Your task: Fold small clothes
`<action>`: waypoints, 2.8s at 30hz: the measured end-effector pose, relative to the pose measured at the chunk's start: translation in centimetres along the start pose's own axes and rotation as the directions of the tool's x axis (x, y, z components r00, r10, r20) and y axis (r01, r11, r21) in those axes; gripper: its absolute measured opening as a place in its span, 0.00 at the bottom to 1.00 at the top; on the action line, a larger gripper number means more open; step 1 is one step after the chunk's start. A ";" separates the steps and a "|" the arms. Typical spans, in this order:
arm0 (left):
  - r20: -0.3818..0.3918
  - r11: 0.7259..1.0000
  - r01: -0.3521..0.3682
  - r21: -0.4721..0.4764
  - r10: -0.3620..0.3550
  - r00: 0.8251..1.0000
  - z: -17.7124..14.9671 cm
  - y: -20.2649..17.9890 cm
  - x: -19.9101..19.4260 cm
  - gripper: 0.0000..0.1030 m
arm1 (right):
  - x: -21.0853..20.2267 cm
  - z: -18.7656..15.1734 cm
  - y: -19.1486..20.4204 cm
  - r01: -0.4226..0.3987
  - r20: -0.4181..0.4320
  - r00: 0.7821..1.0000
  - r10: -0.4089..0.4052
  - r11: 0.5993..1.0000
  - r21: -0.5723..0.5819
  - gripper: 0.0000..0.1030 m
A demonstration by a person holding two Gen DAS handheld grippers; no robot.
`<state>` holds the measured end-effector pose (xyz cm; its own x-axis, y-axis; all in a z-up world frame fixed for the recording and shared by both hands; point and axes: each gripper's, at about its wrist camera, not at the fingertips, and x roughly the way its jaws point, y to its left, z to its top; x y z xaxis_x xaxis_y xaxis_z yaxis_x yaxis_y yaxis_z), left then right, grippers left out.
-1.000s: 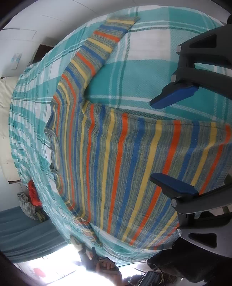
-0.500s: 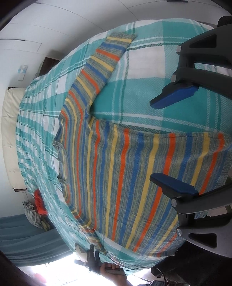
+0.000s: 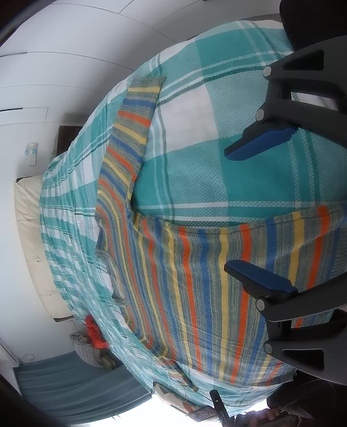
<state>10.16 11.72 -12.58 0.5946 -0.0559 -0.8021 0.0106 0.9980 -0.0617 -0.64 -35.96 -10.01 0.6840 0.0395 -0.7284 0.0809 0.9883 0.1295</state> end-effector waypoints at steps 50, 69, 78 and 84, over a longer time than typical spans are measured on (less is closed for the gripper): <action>0.133 0.989 0.079 -0.126 -0.062 0.989 1.1 -2.5 1.4 0.96 | 4.2 4.7 -1.1 0.086 0.086 0.993 -0.079 0.993 -0.080 0.79; 0.067 0.996 0.073 -0.042 -0.070 0.995 5.9 -5.1 10.9 1.00 | 17.5 10.4 -1.7 0.160 -0.035 0.986 -0.164 0.983 -0.095 1.00; 0.076 0.993 0.101 -0.059 -0.096 0.992 6.0 -4.8 11.3 1.00 | 17.6 10.5 -1.7 0.158 -0.034 0.986 -0.162 0.983 -0.094 1.00; 0.074 0.994 0.094 -0.055 -0.090 0.993 6.0 -4.8 11.4 1.00 | 17.6 10.5 -1.7 0.158 -0.034 0.986 -0.161 0.983 -0.094 1.00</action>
<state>21.68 6.48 -17.85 0.6494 -0.1434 -0.7468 0.0220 0.9852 -0.1699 18.83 -38.53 -15.98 0.6370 -0.1156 -0.7622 0.1196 0.9915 -0.0505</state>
